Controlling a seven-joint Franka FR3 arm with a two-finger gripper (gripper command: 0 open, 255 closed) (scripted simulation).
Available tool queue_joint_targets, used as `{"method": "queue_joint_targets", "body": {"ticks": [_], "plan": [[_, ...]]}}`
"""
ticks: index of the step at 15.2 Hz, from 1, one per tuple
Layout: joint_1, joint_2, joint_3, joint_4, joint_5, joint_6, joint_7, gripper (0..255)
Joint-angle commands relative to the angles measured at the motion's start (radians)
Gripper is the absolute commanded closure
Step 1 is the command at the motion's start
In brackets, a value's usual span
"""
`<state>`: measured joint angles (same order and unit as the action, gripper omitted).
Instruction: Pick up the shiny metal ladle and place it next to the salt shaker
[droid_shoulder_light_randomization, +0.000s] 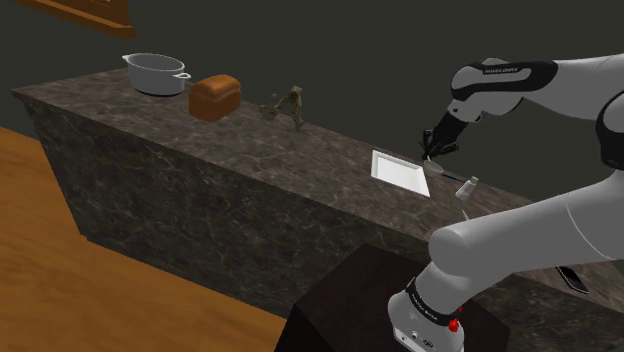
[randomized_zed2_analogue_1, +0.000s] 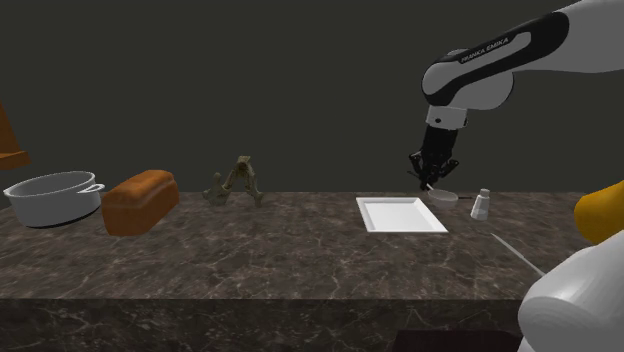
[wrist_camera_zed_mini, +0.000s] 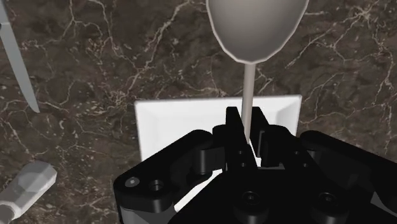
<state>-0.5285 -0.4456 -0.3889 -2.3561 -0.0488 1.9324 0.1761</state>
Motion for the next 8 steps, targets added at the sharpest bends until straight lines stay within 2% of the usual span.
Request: {"method": "queue_joint_targets", "body": {"ticks": [1, 8], "plan": [[-0.021, -0.008, -0.034, 0.003, -0.018, -0.011, -0.046, 255], [-0.089, -0.008, -0.161, 0.036, -0.075, -0.044, -0.214, 255]]}}
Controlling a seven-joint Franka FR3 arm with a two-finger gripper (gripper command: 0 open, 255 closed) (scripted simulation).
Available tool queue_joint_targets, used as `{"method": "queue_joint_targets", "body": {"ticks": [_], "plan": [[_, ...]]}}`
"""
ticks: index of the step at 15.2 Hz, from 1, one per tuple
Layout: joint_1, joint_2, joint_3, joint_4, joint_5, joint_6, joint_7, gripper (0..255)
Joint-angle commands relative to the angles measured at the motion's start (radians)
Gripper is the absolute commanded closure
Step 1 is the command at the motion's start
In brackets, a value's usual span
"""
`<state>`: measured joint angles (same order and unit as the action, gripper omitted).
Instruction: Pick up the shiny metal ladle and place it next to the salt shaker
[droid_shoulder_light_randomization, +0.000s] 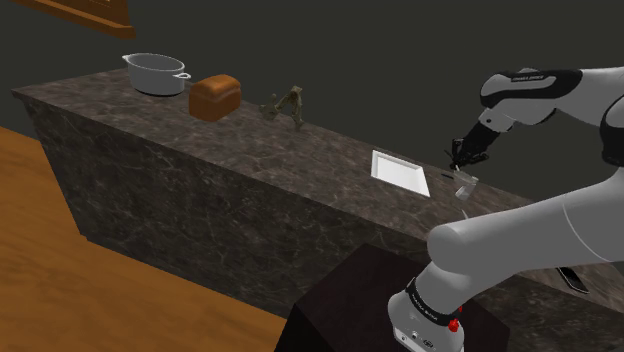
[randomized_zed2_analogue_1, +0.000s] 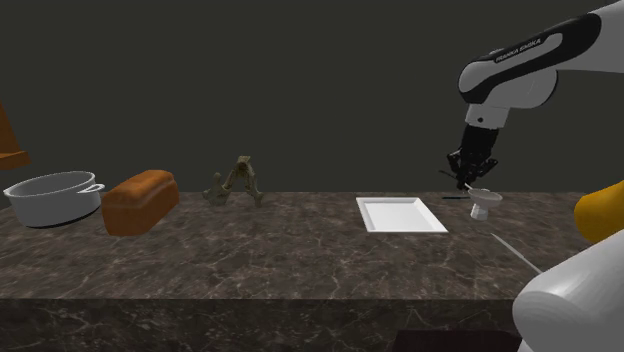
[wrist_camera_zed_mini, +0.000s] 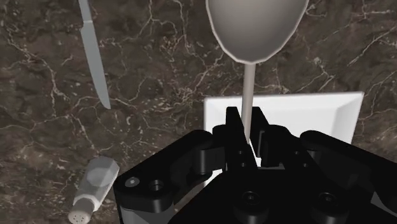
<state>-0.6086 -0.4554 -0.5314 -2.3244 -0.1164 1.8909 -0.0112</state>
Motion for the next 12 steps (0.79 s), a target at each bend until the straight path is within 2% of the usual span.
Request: {"method": "queue_joint_targets", "body": {"ticks": [1, 7, 12], "plan": [[-0.017, 0.007, -0.039, 0.014, -0.014, -0.006, -0.052, 255], [-0.051, 0.063, -0.165, 0.091, -0.033, -0.026, -0.212, 255], [-0.061, 0.15, -0.285, 0.185, -0.014, -0.038, -0.363, 255]]}}
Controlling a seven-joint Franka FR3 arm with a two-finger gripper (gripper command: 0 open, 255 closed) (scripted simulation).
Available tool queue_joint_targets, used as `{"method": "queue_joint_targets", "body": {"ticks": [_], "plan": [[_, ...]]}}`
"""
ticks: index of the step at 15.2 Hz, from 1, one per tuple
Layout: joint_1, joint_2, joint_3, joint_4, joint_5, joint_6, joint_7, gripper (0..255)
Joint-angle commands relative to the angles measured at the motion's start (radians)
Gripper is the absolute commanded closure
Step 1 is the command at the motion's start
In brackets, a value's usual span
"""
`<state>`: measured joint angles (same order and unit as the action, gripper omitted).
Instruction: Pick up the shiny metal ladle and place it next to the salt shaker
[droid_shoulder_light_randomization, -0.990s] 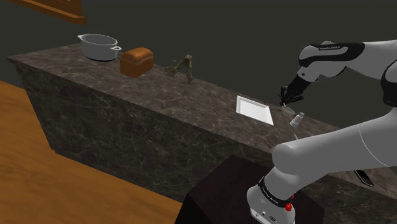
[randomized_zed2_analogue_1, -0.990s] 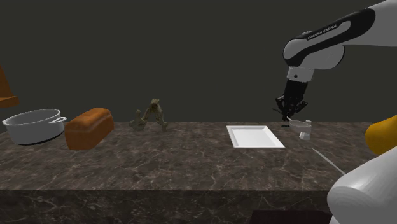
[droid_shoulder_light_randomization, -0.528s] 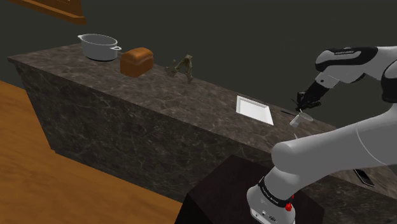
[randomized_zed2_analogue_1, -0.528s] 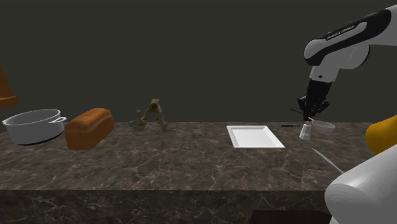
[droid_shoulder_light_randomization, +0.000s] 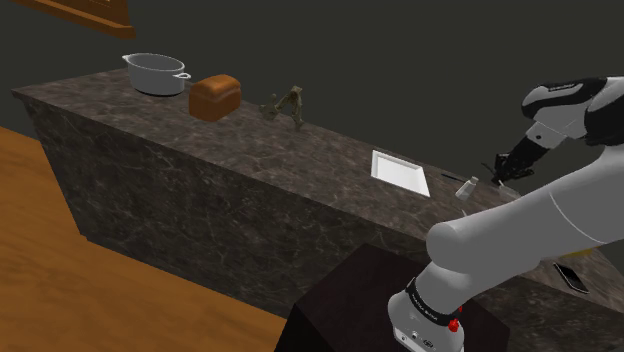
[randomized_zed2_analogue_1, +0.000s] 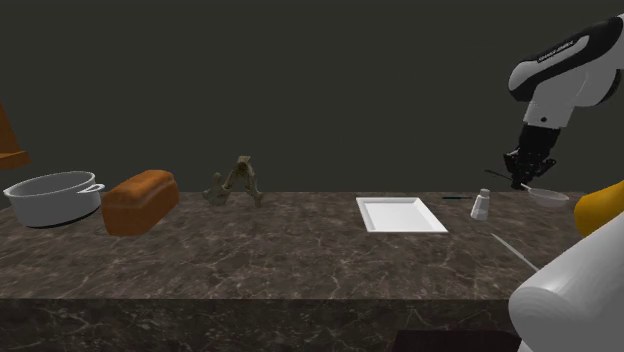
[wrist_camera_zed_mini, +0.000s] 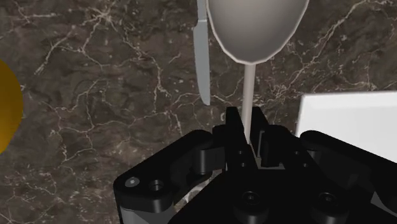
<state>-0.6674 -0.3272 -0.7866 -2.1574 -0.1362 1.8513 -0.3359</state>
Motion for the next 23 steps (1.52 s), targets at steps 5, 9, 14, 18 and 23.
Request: {"method": "queue_joint_targets", "body": {"ticks": [5, 9, 14, 18, 23], "plan": [[0.0, 0.118, -0.128, 0.076, 0.054, 0.019, -0.163, 255], [0.002, 0.138, -0.142, 0.036, 0.067, 0.074, -0.177, 255], [0.007, 0.172, -0.16, -0.01, 0.091, 0.141, -0.201, 255], [0.012, 0.206, -0.176, -0.043, 0.118, 0.195, -0.227, 255], [0.018, 0.26, -0.194, -0.079, 0.167, 0.262, -0.268, 255]]}}
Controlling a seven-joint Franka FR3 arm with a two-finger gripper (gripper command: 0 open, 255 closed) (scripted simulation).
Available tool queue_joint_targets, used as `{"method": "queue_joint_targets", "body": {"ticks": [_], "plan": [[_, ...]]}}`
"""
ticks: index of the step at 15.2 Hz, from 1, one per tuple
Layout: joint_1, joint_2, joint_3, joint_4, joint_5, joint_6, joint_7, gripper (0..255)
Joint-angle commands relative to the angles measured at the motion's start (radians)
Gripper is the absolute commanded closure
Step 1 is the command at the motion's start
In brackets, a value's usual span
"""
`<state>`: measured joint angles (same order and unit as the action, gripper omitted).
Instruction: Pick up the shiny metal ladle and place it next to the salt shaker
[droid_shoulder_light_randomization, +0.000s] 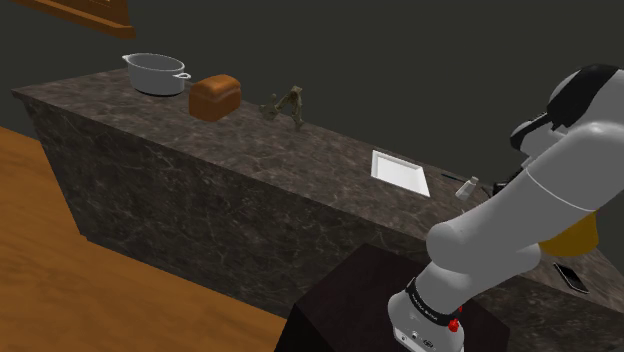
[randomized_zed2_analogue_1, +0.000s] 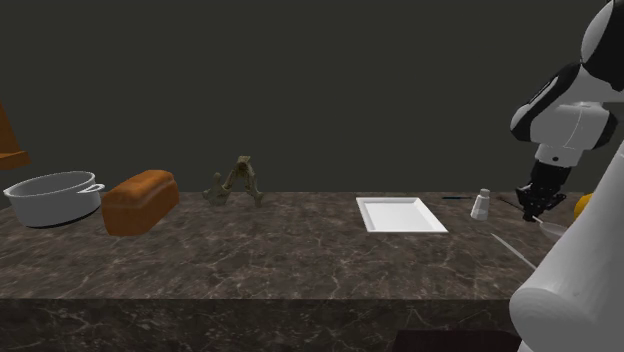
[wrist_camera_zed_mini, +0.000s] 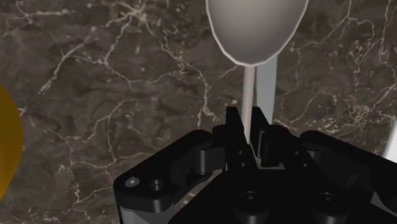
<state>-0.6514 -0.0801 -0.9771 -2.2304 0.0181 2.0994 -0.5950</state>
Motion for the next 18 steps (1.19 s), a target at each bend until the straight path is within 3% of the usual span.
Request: {"method": "queue_joint_targets", "body": {"ticks": [1, 12, 18], "plan": [[0.003, 0.025, -0.006, -0.013, 0.024, 0.027, -0.018, 255], [-0.01, 0.184, -0.004, -0.066, 0.197, 0.156, -0.154, 255], [-0.011, 0.183, -0.003, -0.066, 0.197, 0.156, -0.154, 255]]}}
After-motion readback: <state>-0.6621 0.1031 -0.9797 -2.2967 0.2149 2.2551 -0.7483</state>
